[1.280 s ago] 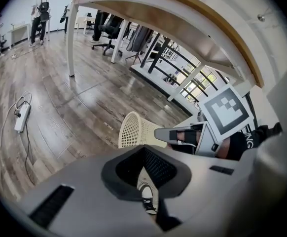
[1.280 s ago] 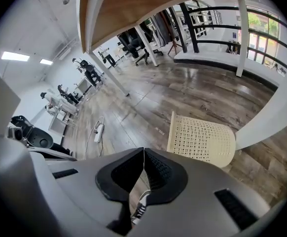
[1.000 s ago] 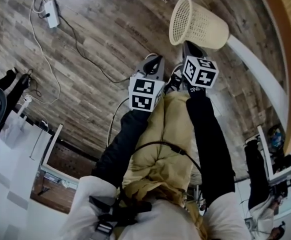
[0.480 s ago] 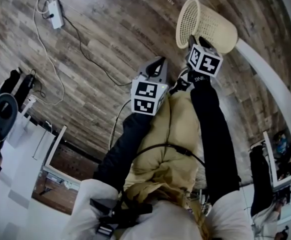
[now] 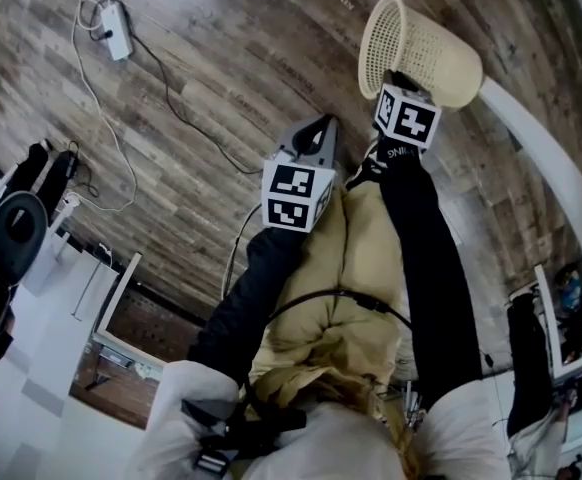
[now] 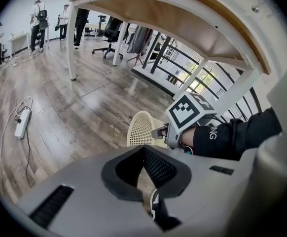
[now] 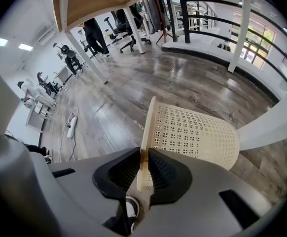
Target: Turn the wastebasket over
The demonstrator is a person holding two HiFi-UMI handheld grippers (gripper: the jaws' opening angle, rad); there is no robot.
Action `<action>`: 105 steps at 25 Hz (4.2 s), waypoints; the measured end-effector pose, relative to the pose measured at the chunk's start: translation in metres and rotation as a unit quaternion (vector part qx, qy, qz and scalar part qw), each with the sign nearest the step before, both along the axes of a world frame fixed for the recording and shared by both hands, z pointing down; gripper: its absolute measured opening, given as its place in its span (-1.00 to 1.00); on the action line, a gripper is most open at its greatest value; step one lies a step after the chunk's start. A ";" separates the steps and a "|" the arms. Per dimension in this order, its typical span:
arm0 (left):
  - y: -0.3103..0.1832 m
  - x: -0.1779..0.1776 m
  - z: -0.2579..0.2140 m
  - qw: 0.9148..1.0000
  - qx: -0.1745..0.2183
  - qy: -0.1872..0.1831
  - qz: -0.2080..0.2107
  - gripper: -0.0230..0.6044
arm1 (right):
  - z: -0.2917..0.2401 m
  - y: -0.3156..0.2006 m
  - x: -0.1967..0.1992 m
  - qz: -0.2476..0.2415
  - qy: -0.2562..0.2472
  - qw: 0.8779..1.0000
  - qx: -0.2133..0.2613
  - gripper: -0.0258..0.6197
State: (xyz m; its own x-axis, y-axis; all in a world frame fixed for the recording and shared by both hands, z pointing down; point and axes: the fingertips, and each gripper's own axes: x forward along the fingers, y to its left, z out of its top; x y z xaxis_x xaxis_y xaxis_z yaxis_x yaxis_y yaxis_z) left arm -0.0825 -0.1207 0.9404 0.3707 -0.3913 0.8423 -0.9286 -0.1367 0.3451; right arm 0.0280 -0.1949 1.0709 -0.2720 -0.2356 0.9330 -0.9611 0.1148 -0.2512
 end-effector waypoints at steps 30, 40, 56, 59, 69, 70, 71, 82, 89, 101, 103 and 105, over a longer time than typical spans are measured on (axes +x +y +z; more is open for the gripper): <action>0.026 0.028 -0.043 0.999 -0.012 0.017 0.046 -0.92 | -0.043 0.078 0.055 0.152 -0.239 0.959 -0.009 -0.77; 0.037 0.024 -0.040 0.999 -0.009 0.019 0.039 -0.92 | -0.014 0.108 0.098 0.119 -0.056 0.991 -0.038 -0.76; 0.038 0.037 -0.136 0.998 0.014 0.027 0.053 -0.92 | -0.168 0.094 0.060 -0.005 0.037 0.998 0.045 -0.85; 0.031 0.045 -0.183 0.997 0.034 0.030 0.055 -0.92 | -0.237 0.085 0.046 -0.022 0.021 0.995 0.094 -0.85; 0.007 0.072 -0.341 0.989 0.113 0.030 0.085 -0.92 | -0.439 0.078 0.035 -0.045 -0.014 0.980 0.193 -0.85; 0.009 0.074 -0.356 0.988 0.121 0.028 0.087 -0.92 | -0.460 0.080 0.036 -0.048 -0.020 0.977 0.207 -0.85; 0.012 0.075 -0.371 0.988 0.128 0.028 0.086 -0.92 | -0.481 0.082 0.036 -0.052 -0.025 0.973 0.223 -0.85; -0.008 0.085 -0.582 0.947 0.314 0.024 0.058 -0.92 | -0.728 0.073 0.032 -0.053 -0.056 0.904 0.421 -0.85; -0.025 0.094 -0.695 0.911 0.407 0.050 0.036 -0.92 | -0.843 0.060 0.038 -0.034 -0.065 0.852 0.518 -0.85; -0.058 0.092 -0.818 0.861 0.505 0.047 0.044 -0.92 | -0.969 0.044 0.029 -0.056 -0.070 0.781 0.618 -0.85; -0.063 0.090 -0.830 0.857 0.510 0.051 0.044 -0.92 | -0.984 0.040 0.026 -0.063 -0.065 0.772 0.629 -0.85; -0.068 0.089 -0.846 0.850 0.522 0.052 0.047 -0.92 | -0.998 0.036 0.026 -0.065 -0.057 0.764 0.640 -0.85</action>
